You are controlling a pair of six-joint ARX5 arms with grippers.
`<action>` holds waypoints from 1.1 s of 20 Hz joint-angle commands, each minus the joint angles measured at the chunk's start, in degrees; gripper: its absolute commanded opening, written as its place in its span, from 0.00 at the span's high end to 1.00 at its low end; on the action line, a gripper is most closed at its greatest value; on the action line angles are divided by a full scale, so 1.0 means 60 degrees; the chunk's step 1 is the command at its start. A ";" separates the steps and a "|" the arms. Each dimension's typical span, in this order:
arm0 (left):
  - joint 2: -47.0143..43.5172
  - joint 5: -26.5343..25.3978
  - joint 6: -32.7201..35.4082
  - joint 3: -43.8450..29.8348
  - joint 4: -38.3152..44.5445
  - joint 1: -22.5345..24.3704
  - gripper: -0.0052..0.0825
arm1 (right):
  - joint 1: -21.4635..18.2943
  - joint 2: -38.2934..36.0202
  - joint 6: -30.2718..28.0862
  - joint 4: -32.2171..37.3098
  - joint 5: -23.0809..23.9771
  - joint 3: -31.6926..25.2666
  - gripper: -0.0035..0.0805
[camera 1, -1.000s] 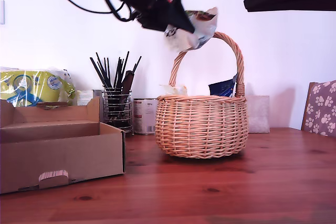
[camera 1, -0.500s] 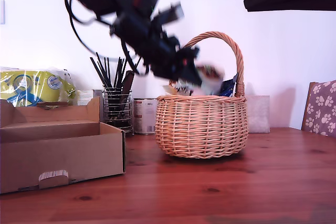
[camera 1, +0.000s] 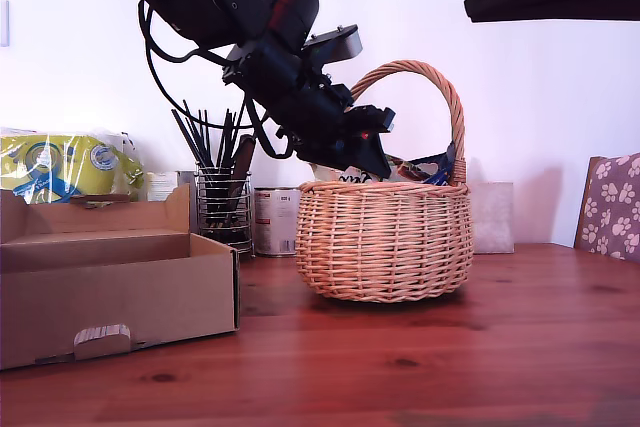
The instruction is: Move the bags of Easter eggs from the cardboard box on the left into the woven basket on the right side.
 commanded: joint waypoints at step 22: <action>-0.6543 -0.0769 -0.1133 -0.5727 -0.0645 0.1140 0.96 | -0.3067 -0.0226 -0.0058 0.0277 0.3257 0.0000 0.97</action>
